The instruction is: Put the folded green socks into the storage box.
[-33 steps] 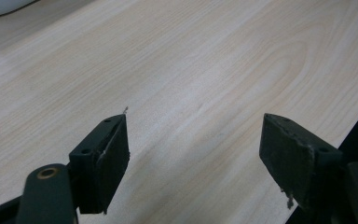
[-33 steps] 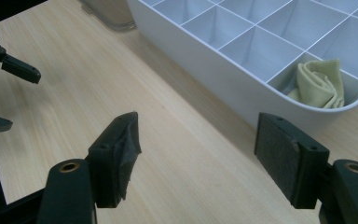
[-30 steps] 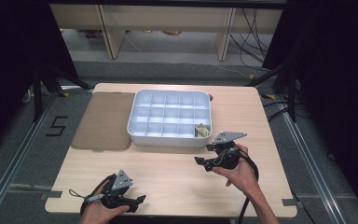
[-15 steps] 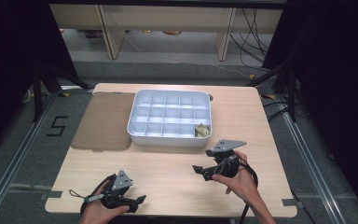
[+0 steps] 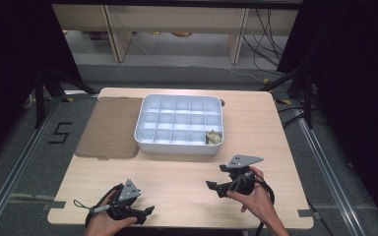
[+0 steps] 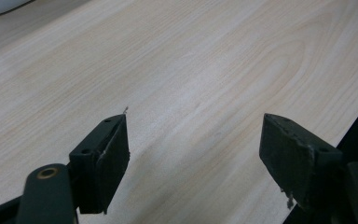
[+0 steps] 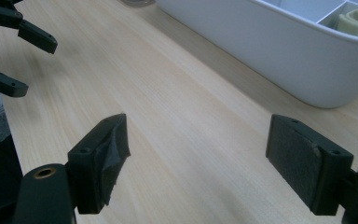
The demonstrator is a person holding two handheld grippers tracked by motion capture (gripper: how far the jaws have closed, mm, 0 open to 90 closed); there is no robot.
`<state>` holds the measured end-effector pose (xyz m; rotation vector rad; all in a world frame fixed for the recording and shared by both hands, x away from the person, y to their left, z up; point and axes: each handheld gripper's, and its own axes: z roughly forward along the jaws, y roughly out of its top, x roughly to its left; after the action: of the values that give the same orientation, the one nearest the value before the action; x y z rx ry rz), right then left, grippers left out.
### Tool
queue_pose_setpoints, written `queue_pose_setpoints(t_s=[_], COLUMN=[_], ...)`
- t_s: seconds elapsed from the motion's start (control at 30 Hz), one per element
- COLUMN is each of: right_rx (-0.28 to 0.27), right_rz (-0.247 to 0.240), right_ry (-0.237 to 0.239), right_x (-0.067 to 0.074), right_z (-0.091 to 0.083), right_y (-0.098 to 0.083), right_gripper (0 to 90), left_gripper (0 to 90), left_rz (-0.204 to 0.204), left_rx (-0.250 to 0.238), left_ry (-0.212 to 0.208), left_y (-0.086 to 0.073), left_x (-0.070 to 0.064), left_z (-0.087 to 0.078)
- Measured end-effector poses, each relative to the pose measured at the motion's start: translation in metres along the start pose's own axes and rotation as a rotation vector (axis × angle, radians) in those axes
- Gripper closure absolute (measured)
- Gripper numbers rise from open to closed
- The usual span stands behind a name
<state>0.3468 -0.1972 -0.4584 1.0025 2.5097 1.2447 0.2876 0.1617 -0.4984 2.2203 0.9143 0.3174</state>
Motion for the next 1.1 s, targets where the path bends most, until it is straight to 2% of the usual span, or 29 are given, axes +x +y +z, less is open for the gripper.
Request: queue_pose_setpoints(t_s=[0.07,0.1,0.13,0.17,0.27,0.33,0.37,0.4,0.43,0.5,0.53,0.57,0.63,0.7,0.73,0.77,0.83,0.87,0.9,1.0,1.03,1.07,1.1], right_rx=[0.003,0.001,-0.003,0.006,-0.003,0.004,0.007,0.007,0.005,0.015,0.010,0.009,0.009,0.006,0.014,0.010,0.010,0.021,0.001,0.003,0.006,0.001,0.001], right_rz=[-0.002,0.021,-0.009,0.013,-0.012,-0.002,-0.002,0.013,-0.013,0.013,0.003,0.024,-0.003,0.010,0.037,0.016,0.014,0.054,0.024,0.032,0.070,0.050,0.034], right_ry=[-0.001,0.002,0.007,0.010,0.018,0.009,0.014,0.009,0.021,0.016,0.006,0.007,0.013,0.004,0.011,0.001,0.007,0.011,-0.008,-0.008,0.001,-0.004,-0.015], right_x=[0.000,0.003,0.001,0.003,0.002,0.002,0.002,0.003,0.001,0.003,0.002,0.004,0.001,0.001,0.004,0.002,0.002,0.005,0.003,0.004,0.007,0.006,0.005], right_z=[0.000,0.000,0.000,0.000,0.000,-0.001,-0.001,-0.001,0.000,-0.002,-0.002,-0.002,-0.001,-0.002,-0.003,-0.003,-0.004,-0.005,-0.004,-0.006,-0.006,-0.006,-0.007], right_y=[-0.002,-0.003,-0.004,-0.004,-0.006,-0.007,-0.008,-0.009,-0.010,-0.012,-0.013,-0.014,-0.015,-0.017,-0.019,-0.019,-0.021,-0.022,-0.023,-0.026,-0.028,-0.029,-0.030], right_gripper=[21.9,21.9,21.9,21.9,21.8,21.7,21.7,21.6,21.6,21.3,21.1,21.0,20.8,20.4,20.0,19.9,19.4,18.3,16.7,16.1,16.1,16.1,16.1], left_gripper=[23.4,23.4,23.4,23.4,23.4,23.4,23.4,23.4,23.4,23.4,23.4,23.4,23.4,23.4,23.4,23.4,23.4,23.4,23.4,23.4,23.4,23.4,23.4], left_rz=[0.018,0.007,0.022,0.018,0.015,0.016,0.030,0.028,0.026,0.024,0.026,0.027,0.025,0.026,0.027,0.025,0.026,0.027,0.028,0.028,0.022,0.036,0.028], left_rx=[0.000,0.000,-0.005,-0.009,0.000,-0.007,-0.007,0.003,0.003,0.004,0.002,0.003,0.002,0.003,0.003,0.003,0.000,0.000,0.000,-0.004,-0.010,0.001,0.001], left_ry=[0.005,0.005,0.015,0.012,0.003,0.012,0.006,0.002,0.002,0.002,0.001,0.001,0.001,0.001,0.001,0.001,0.002,0.003,0.002,0.006,0.012,0.003,0.003], left_y=[0.000,0.000,0.001,0.000,0.000,0.000,0.000,0.000,0.000,0.000,0.000,0.000,0.000,0.000,0.000,0.000,0.000,0.000,0.000,0.000,0.000,0.001,0.000], left_x=[0.001,0.000,0.001,0.000,0.000,0.000,0.001,0.000,0.000,0.000,0.000,0.000,0.000,0.000,0.000,0.000,0.000,0.001,0.001,0.001,0.000,0.001,0.000], left_z=[-0.001,-0.001,0.000,0.000,-0.001,0.000,0.000,0.000,0.000,0.000,0.000,0.000,0.000,0.000,0.000,0.000,0.000,0.000,0.000,0.000,0.000,0.000,0.000])
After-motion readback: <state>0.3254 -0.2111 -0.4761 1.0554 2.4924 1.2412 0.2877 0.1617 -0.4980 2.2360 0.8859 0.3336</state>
